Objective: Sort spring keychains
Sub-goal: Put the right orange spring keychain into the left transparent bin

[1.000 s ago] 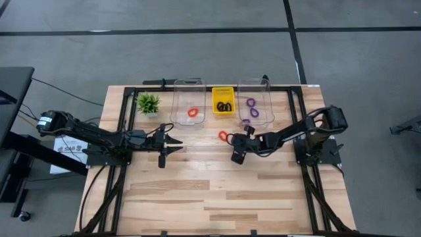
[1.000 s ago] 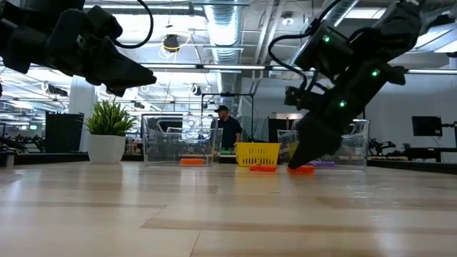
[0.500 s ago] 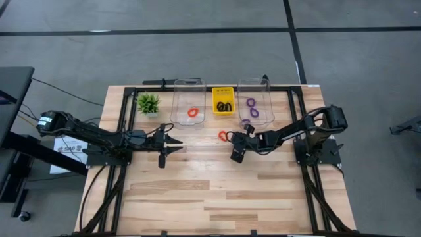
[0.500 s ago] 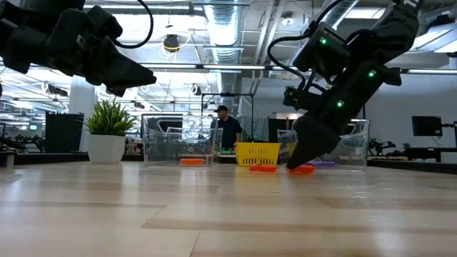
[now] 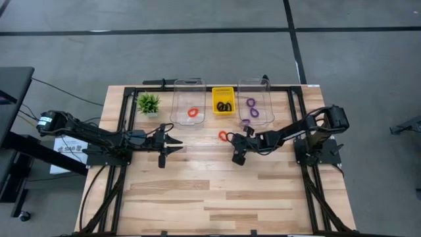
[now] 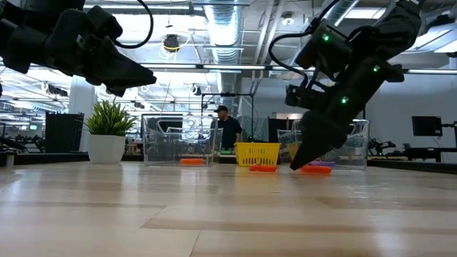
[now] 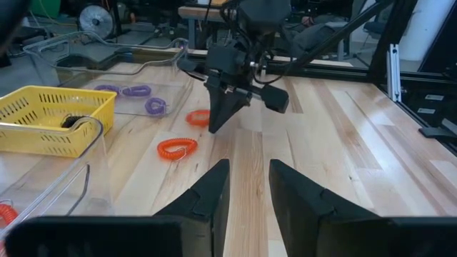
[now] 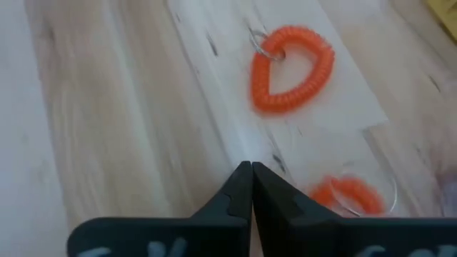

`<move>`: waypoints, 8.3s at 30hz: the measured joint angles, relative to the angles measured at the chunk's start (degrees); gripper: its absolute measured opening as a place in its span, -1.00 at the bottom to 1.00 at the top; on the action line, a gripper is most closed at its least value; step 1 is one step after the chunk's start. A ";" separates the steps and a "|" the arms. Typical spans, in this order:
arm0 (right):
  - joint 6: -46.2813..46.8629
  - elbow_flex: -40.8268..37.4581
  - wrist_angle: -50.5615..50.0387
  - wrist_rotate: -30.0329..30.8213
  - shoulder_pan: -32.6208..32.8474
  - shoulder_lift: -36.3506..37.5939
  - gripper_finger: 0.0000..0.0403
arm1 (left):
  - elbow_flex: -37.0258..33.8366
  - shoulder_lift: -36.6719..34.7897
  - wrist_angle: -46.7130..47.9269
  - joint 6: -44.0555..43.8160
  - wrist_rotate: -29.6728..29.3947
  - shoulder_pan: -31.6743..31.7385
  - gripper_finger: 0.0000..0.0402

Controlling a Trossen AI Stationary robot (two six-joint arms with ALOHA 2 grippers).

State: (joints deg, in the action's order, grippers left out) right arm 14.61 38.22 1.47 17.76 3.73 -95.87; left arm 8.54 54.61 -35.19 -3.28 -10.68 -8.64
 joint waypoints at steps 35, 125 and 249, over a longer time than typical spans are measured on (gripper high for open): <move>9.90 2.65 -16.61 8.20 1.35 4.54 -0.79 | -0.04 0.00 0.23 0.02 -0.02 0.07 -0.52; -17.24 16.04 16.04 0.18 17.27 0.98 -0.96 | 4.29 22.84 -24.53 -3.18 7.76 -0.15 -0.52; -18.69 18.38 26.39 -15.30 11.89 -3.63 -0.96 | 12.85 35.95 -30.56 7.49 26.70 -1.17 -0.52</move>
State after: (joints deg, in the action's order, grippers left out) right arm -4.08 56.60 27.86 2.46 15.62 -99.50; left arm 21.39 90.56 -65.76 4.21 16.02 -9.81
